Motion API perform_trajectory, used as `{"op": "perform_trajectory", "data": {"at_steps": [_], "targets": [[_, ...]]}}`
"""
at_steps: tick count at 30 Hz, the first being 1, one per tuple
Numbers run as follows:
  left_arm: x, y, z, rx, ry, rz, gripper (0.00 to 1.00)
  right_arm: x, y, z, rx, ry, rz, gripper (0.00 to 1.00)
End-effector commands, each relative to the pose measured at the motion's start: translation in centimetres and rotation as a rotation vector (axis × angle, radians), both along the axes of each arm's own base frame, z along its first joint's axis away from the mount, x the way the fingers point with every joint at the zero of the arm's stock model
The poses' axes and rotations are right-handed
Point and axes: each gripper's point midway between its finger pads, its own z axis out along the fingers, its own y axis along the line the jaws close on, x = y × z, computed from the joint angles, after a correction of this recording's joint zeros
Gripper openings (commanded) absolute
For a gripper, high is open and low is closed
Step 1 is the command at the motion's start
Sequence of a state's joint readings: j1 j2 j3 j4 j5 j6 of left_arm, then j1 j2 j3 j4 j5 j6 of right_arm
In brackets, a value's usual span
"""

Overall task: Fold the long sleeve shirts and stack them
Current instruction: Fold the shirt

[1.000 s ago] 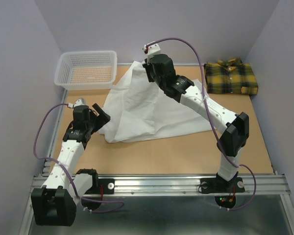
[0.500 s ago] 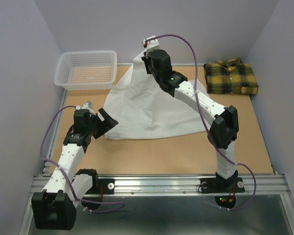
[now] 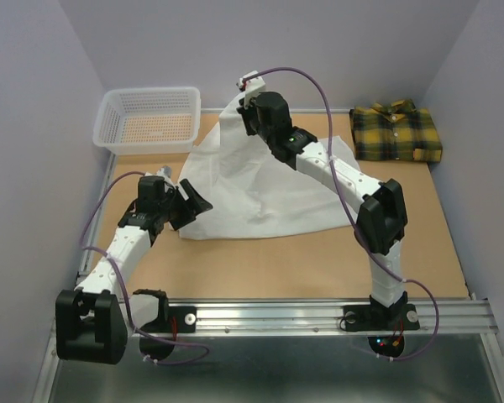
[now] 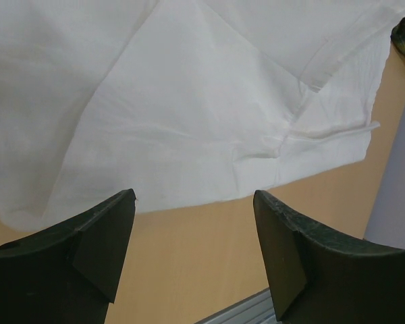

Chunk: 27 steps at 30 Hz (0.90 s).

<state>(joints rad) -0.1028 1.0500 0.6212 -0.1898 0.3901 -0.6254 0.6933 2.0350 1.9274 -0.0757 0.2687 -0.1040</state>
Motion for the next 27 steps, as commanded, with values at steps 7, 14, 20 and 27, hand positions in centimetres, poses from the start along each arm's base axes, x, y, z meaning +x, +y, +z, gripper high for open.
{"op": "perform_trajectory", "data": {"at_steps": [7, 14, 20, 27], "targets": [[2.4, -2.6, -1.0, 0.021, 0.013, -0.021, 0.77, -2.6, -1.0, 4.9, 0.083, -0.07, 0.047, 0.09], [2.3, 1.6, 2.5, 0.143, -0.148, 0.166, 0.79, -4.1, -1.5, 4.7, 0.08, -0.057, 0.077, 0.09], [2.5, 3.0, 0.1, 0.235, -0.05, 0.134, 0.91, -5.1, -1.2, 4.2, 0.091, -0.033, 0.127, 0.09], [2.3, 2.8, -2.9, 0.259, 0.036, 0.098, 0.93, -5.9, -0.5, 3.4, 0.095, -0.009, 0.173, 0.09]]}}
